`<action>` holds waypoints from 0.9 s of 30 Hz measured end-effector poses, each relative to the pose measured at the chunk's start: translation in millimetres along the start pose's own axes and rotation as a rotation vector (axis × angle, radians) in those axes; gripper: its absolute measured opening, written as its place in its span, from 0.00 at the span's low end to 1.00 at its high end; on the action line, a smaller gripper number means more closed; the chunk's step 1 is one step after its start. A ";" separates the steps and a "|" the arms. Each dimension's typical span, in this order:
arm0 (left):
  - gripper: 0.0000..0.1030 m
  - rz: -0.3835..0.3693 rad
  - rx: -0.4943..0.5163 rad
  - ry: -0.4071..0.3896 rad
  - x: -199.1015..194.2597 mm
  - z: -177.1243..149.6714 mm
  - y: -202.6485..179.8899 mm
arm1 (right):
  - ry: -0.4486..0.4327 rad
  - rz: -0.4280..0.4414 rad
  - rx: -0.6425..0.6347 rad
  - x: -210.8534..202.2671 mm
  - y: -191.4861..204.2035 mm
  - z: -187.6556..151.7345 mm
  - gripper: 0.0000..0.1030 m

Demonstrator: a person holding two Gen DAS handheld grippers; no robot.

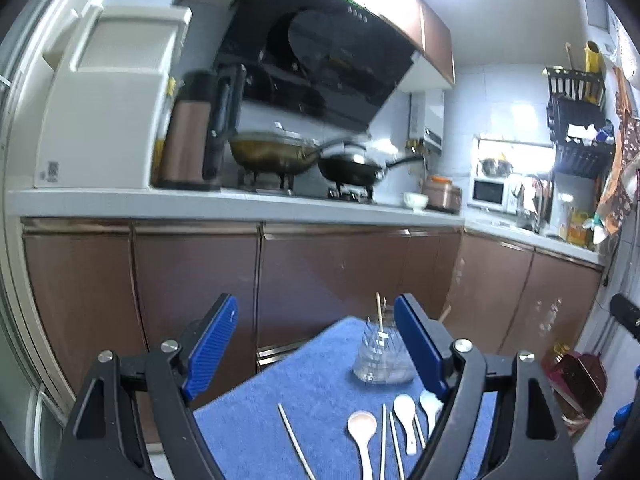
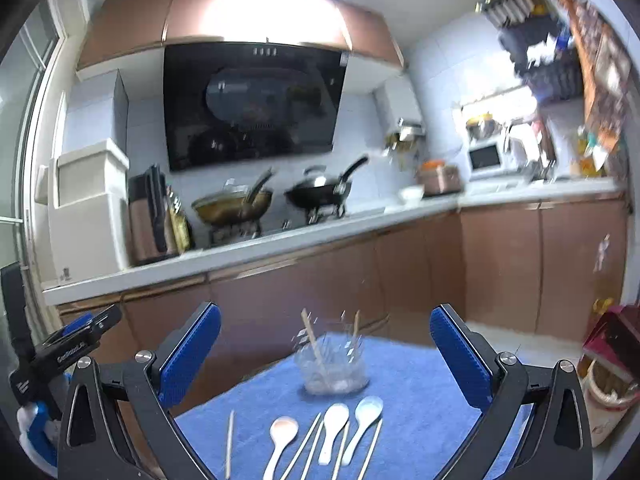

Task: Organize utensils
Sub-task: 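Lower the left tool toward a chopstick while the right tool lowers toward another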

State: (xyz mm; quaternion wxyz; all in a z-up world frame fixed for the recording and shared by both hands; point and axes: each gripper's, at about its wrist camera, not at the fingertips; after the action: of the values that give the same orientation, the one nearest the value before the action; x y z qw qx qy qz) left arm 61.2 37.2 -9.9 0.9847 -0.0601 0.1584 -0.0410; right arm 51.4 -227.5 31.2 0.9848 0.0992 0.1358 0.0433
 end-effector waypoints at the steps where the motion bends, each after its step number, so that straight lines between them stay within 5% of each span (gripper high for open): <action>1: 0.77 -0.013 -0.008 0.025 4.3 -1.1 2.3 | 0.042 0.003 0.015 7.7 -2.4 -3.3 1.00; 10: 0.77 -0.263 -0.112 0.304 60.0 -24.9 13.7 | 0.193 -0.028 0.057 45.8 -21.2 -27.5 0.99; 15: 0.77 -0.374 -0.109 0.461 100.6 -45.2 1.3 | 0.265 -0.045 0.080 63.4 -38.6 -42.2 0.79; 20: 0.75 -0.397 -0.068 0.601 144.1 -63.2 -20.4 | 0.368 -0.060 0.106 90.3 -56.5 -61.7 0.60; 27: 0.49 -0.424 -0.003 0.790 212.8 -73.8 -58.8 | 0.500 -0.072 0.112 126.3 -75.5 -80.2 0.40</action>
State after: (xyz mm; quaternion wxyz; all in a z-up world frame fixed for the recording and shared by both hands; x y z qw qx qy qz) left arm 235.6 -50.0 -137.1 0.8184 -0.0726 0.5066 -0.2613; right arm 154.9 -272.3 -92.8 0.9144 0.1351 0.3808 0.0238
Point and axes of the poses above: each gripper's, at about its wrist camera, not at the fingertips, and x roughly the way its jaws point, y to its left, z to its top, and after that the axes turned 7 degrees about y, right-handed
